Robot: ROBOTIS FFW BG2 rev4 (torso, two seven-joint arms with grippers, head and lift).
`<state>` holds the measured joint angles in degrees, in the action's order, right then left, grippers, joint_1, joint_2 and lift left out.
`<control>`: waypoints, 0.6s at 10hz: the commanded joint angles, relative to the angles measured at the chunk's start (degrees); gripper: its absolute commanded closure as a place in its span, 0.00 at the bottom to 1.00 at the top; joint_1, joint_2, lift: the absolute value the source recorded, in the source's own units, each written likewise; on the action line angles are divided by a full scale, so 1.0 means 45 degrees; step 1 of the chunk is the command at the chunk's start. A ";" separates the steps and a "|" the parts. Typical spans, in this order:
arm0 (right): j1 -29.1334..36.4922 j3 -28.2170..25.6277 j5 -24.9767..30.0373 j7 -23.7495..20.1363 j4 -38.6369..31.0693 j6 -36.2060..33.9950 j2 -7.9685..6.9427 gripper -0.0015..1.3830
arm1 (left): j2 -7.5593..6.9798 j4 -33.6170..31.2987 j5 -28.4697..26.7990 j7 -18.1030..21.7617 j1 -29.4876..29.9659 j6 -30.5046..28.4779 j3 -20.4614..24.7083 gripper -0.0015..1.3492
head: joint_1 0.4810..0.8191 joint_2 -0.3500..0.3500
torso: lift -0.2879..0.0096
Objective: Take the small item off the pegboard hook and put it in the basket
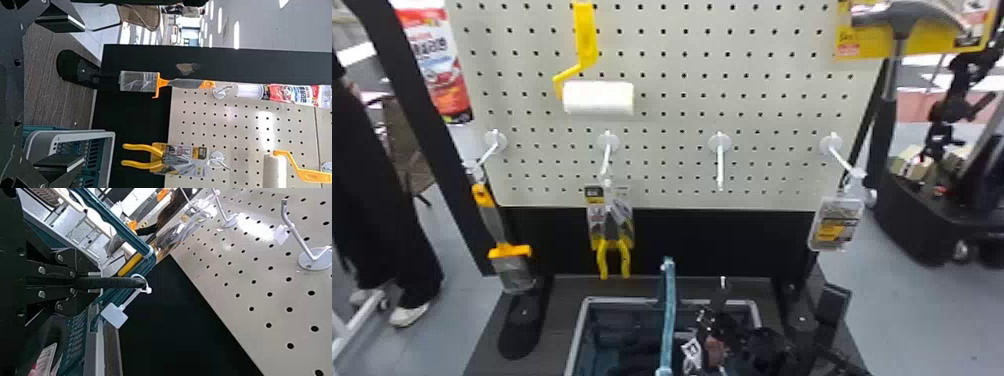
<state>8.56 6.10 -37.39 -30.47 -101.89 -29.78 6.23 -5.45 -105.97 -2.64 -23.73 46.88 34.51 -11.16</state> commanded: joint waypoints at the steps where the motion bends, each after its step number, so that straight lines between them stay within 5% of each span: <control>1: -0.0008 0.0089 -0.0030 -0.0005 0.0001 -0.0101 0.0041 0.88 | 0.0000 0.0002 0.0000 -0.0001 -0.0019 0.0007 0.0000 0.10 | 0.20 0.50 | 0.63; 6: -0.0090 0.0323 -0.0030 -0.0005 -0.0124 -0.0394 0.0177 0.88 | 0.0019 0.0095 -0.0020 -0.0001 -0.0047 0.0046 0.0000 0.10 | 0.20 0.50 | 0.63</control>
<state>8.23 7.49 -37.53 -30.50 -102.54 -31.27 7.01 -5.35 -105.66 -2.73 -23.73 46.67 34.67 -11.16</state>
